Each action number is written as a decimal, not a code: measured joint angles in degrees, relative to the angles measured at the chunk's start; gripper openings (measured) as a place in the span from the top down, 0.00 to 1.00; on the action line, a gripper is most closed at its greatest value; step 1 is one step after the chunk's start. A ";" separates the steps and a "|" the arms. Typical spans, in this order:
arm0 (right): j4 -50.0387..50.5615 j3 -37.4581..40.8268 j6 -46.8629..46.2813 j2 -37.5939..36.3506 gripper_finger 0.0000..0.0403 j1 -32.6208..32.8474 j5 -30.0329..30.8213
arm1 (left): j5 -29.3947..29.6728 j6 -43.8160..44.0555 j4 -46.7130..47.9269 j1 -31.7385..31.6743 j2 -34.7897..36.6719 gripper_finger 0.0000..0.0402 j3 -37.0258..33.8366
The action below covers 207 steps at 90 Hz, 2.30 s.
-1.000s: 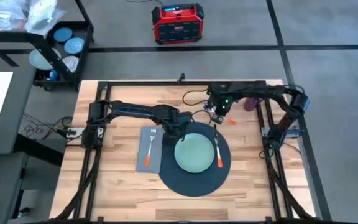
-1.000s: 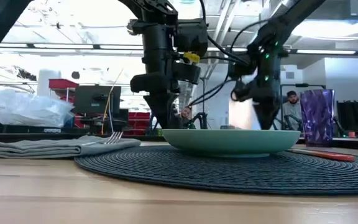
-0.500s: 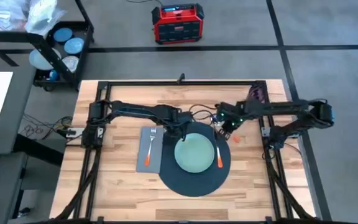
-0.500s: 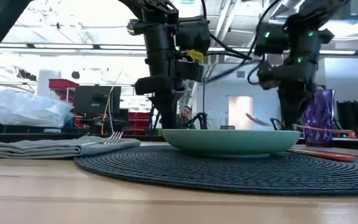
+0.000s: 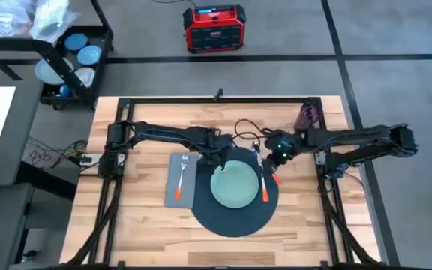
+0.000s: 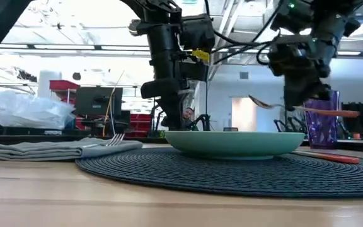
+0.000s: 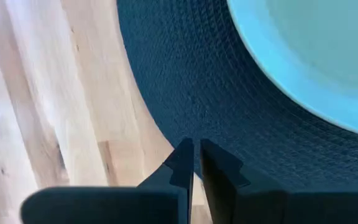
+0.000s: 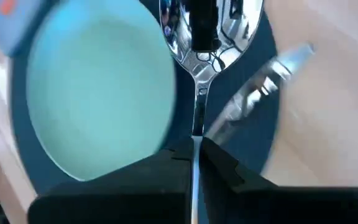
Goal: Set table place
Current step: Put the orange spoon on the blue placemat
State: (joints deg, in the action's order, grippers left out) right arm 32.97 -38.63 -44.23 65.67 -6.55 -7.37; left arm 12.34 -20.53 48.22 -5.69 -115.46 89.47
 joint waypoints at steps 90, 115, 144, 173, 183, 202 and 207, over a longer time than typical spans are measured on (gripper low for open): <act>-6.96 5.92 -24.69 -0.01 1.00 9.95 -0.67 | 0.02 -6.43 -6.65 0.00 0.13 0.97 0.00; -15.46 11.80 -28.77 -0.02 1.00 10.62 -0.25 | -0.77 -5.82 -7.53 0.02 0.13 0.97 0.00; -7.37 11.61 -26.16 -0.59 1.00 7.41 0.11 | -1.08 -6.22 -8.63 0.02 0.13 0.97 0.00; -5.19 11.67 -25.79 -0.37 1.00 7.52 0.19 | -1.66 -6.73 -9.88 0.02 0.15 0.97 0.00; -5.13 11.69 -25.81 0.07 1.00 7.52 0.19 | -1.66 -6.41 -10.25 0.02 0.17 0.97 0.00; -5.84 11.67 -25.91 0.60 1.00 7.52 0.16 | -1.66 -6.22 -10.25 0.02 0.17 0.97 0.00; -6.16 11.67 -26.08 1.29 1.00 7.52 0.02 | -1.66 -5.99 -10.26 0.02 0.17 0.97 0.00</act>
State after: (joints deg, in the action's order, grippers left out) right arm 26.81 -26.96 -70.31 66.96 0.97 -7.35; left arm 10.68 -26.52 37.95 -5.67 -115.28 89.47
